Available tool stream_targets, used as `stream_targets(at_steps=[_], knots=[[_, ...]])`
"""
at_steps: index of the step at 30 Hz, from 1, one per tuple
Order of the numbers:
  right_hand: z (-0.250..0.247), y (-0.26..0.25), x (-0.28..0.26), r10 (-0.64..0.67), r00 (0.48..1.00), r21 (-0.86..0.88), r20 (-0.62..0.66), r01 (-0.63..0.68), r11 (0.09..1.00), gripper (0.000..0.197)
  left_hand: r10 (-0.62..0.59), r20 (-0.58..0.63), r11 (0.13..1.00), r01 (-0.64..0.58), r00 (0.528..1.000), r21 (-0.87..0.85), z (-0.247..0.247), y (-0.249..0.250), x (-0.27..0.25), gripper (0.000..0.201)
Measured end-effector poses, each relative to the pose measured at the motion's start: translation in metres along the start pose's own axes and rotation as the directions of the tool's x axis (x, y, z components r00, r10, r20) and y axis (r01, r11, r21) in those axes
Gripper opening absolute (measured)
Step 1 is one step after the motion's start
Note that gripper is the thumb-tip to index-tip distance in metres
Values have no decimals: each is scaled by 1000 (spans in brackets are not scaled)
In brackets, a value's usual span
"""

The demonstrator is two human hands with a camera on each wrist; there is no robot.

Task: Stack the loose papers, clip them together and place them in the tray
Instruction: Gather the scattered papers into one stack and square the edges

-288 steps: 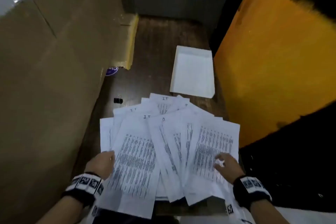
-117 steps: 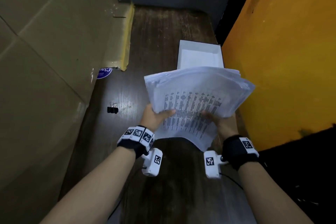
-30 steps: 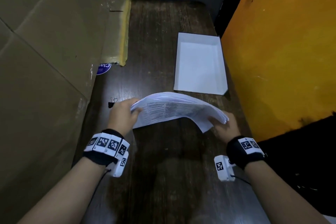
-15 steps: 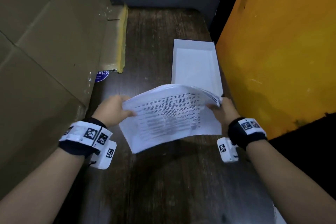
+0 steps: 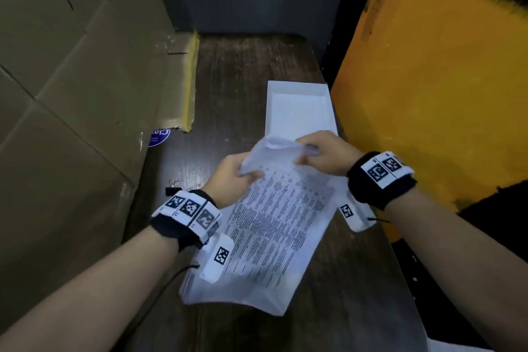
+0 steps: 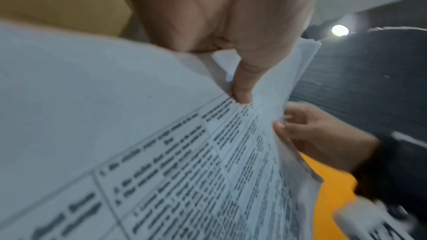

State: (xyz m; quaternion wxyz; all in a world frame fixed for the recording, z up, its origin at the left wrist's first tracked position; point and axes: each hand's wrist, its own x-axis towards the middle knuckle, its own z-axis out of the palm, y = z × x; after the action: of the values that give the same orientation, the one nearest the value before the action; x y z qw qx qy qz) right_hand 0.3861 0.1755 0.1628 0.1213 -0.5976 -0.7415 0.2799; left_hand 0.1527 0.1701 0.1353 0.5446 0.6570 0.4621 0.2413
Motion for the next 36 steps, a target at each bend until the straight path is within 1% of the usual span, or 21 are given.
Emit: stream_targets(at_steps=[1,3,4,5,6,7,8,10,12,14,17,19,21,23,25,26,28,30,32,34,36], knots=[[2,13,-6,40,992,132,-118,-24,991,9,-38,-44,997,35,998,-70,-4,-5,0,12],[10,36,-23,285,928,444,-241,-155,882,61,-99,-96,975,77,990,-210,-12,-16,-2,13],[17,44,-31,392,891,611,-229,-182,771,81,-134,-118,958,99,984,-268,-15,-23,-2,14],[27,50,-37,451,876,731,-172,-194,654,91,-173,-145,942,121,974,-312,-17,-29,-1,16],[38,50,-42,449,891,813,-69,-211,543,89,-204,-174,931,136,963,-339,-18,-35,-1,17],[49,50,-44,418,908,856,20,-231,462,79,-223,-199,922,140,954,-362,-17,-40,1,19],[57,48,-44,394,916,872,73,-250,420,68,-232,-217,914,137,948,-381,-16,-45,2,23],[67,35,-38,358,933,854,20,-202,479,49,-222,-237,911,115,946,-395,-13,-44,4,30],[64,20,-29,368,920,791,-132,-126,598,26,-153,-264,934,52,952,-353,-9,-31,3,30],[52,3,-22,374,887,772,-272,-31,635,13,-23,-297,954,-69,955,-293,-8,-12,2,31],[39,-18,-20,348,806,735,-479,151,662,7,131,-363,943,-229,922,-241,-4,12,2,36],[45,-19,-21,368,767,699,-525,143,700,11,192,-381,940,-281,904,-192,4,14,0,35],[61,-11,-24,393,771,661,-502,49,749,22,254,-334,935,-318,908,-153,13,6,-5,41],[72,-4,-29,335,804,547,-490,-16,837,36,331,-256,929,-361,908,-79,18,-5,-9,52],[69,-3,-32,233,800,427,-553,33,903,56,396,-239,917,-396,887,48,16,-7,-6,64],[63,-5,-33,174,766,344,-618,64,937,67,439,-252,898,-420,862,128,14,-5,-3,66],[51,-12,-33,13,686,107,-727,94,990,84,561,-300,824,-485,771,295,11,0,3,60],[46,-18,-31,-114,676,-88,-728,73,993,94,650,-347,752,-503,676,427,8,4,4,52],[47,-20,-29,-127,710,-172,-693,9,985,92,668,-378,734,-486,641,474,4,3,5,47],[50,-19,-28,-100,732,-198,-674,-49,979,82,674,-406,729,-465,618,502,2,-1,5,40],[52,-18,-29,-77,741,-192,-667,-71,979,73,673,-419,727,-444,609,523,0,-5,4,32]])
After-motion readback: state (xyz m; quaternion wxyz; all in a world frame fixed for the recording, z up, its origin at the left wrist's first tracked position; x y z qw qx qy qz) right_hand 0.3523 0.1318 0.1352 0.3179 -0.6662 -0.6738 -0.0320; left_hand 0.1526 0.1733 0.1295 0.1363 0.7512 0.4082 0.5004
